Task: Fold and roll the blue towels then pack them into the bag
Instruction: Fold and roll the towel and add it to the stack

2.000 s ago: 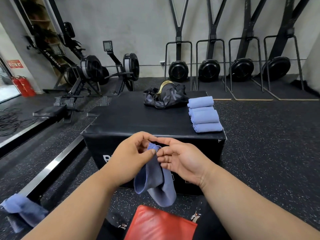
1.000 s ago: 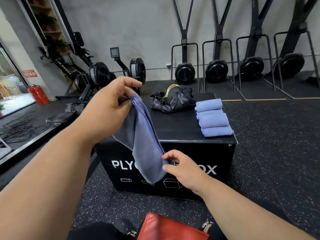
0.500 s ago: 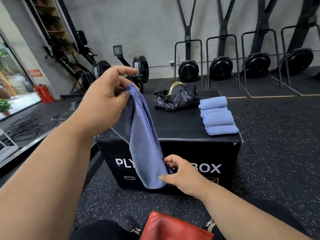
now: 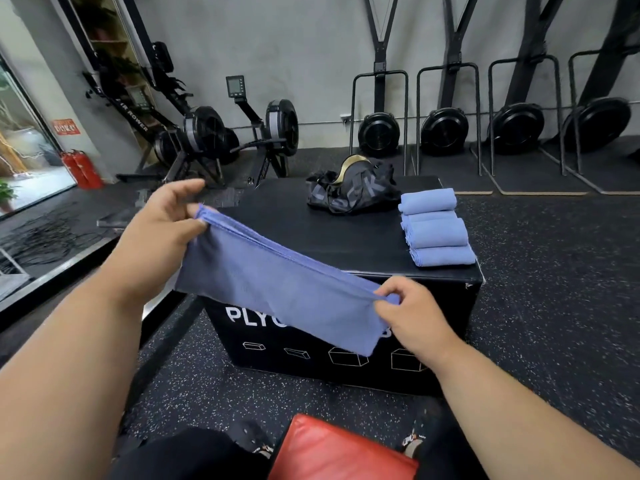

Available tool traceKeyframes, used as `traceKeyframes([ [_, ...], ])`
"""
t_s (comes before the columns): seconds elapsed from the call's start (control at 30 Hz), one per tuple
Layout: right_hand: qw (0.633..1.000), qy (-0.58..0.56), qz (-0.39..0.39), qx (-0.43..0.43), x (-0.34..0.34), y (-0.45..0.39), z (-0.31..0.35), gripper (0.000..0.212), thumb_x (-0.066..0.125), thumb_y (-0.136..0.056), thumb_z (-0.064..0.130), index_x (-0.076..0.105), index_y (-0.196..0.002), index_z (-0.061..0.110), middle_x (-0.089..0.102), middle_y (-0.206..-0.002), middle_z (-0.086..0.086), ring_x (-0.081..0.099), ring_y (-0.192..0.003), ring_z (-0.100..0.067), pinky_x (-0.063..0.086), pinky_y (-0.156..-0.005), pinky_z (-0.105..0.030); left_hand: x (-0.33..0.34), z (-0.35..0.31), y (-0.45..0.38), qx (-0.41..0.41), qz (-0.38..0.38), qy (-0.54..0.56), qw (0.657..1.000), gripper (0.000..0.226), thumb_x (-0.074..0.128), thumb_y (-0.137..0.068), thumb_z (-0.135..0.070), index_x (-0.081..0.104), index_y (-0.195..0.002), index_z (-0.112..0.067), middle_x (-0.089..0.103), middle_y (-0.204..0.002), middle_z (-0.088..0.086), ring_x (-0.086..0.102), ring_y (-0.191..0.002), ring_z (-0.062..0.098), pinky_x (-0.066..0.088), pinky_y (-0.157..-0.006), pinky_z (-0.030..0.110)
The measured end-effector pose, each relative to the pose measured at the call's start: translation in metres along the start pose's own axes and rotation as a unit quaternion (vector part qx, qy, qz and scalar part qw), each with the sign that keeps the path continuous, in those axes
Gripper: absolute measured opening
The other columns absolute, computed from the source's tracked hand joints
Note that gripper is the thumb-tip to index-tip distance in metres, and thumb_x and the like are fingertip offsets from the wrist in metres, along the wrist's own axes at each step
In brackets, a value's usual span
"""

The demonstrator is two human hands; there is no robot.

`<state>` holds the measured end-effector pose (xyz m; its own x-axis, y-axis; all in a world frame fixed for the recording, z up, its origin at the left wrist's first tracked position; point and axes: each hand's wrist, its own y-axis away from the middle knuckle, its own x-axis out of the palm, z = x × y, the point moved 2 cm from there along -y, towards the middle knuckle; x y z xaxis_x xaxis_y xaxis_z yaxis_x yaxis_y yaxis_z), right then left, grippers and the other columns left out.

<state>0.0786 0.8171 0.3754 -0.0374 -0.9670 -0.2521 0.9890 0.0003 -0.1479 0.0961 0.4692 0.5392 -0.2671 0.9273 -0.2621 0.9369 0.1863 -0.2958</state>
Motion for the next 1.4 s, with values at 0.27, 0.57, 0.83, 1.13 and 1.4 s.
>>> traceKeyframes([
  [0.27, 0.993, -0.121, 0.007, 0.004, -0.024, -0.022, 0.026, 0.016, 0.066, -0.091, -0.001, 0.069, -0.082, 0.012, 0.066, -0.076, 0.003, 0.054, -0.071, -0.007, 0.043, -0.066, -0.023, -0.004, 0.099, 0.007, -0.173, -0.085, 0.06, 0.979, 0.048, 0.058, -0.071, -0.016, 0.073, -0.112, -0.036, 0.064, -0.093, 0.007, 0.052, -0.079, 0.022, 0.039, -0.071, 0.037],
  [0.57, 0.982, -0.173, 0.014, 0.074, -0.019, -0.032, -0.004, 0.011, 0.079, -0.09, 0.005, 0.068, -0.087, 0.007, 0.066, -0.076, -0.002, 0.057, -0.074, -0.013, 0.045, -0.072, -0.027, 0.01, 0.135, 0.005, -0.185, -0.093, 0.044, 0.977, 0.033, 0.046, -0.088, 0.002, 0.066, -0.096, -0.023, 0.051, -0.078, 0.005, 0.037, -0.062, 0.017, 0.026, -0.057, 0.034],
  [0.83, 0.988, -0.115, 0.028, 0.099, -0.017, -0.051, -0.02, 0.013, 0.084, -0.084, 0.0, 0.074, -0.087, 0.007, 0.071, -0.071, 0.002, 0.063, -0.068, -0.006, 0.05, -0.068, -0.015, 0.01, 0.177, -0.003, -0.203, -0.07, 0.044, 0.976, 0.038, 0.048, -0.09, 0.003, 0.071, -0.087, -0.027, 0.051, -0.073, 0.003, 0.038, -0.062, 0.016, 0.028, -0.058, 0.034],
  [1.13, 0.991, -0.084, 0.01, 0.101, -0.007, -0.091, -0.052, 0.027, 0.073, -0.093, -0.002, 0.066, -0.109, 0.019, 0.066, -0.084, 0.0, 0.058, -0.081, -0.012, 0.049, -0.077, -0.02, 0.033, 0.223, -0.015, -0.257, -0.036, 0.068, 0.963, 0.032, 0.05, -0.095, 0.003, 0.069, -0.107, -0.02, 0.06, -0.085, 0.005, 0.048, -0.075, 0.019, 0.037, -0.065, 0.034],
  [1.4, 0.999, 0.024, -0.047, 0.005, 0.002, -0.136, -0.052, 0.03, 0.063, -0.101, 0.008, 0.065, -0.115, 0.034, 0.059, -0.101, 0.002, 0.053, -0.08, -0.003, 0.044, -0.077, -0.012, 0.08, 0.26, -0.03, -0.279, -0.051, 0.091, 0.955, 0.032, 0.051, -0.097, 0.002, 0.069, -0.109, -0.022, 0.061, -0.095, 0.005, 0.044, -0.069, 0.014, 0.035, -0.063, 0.032],
])
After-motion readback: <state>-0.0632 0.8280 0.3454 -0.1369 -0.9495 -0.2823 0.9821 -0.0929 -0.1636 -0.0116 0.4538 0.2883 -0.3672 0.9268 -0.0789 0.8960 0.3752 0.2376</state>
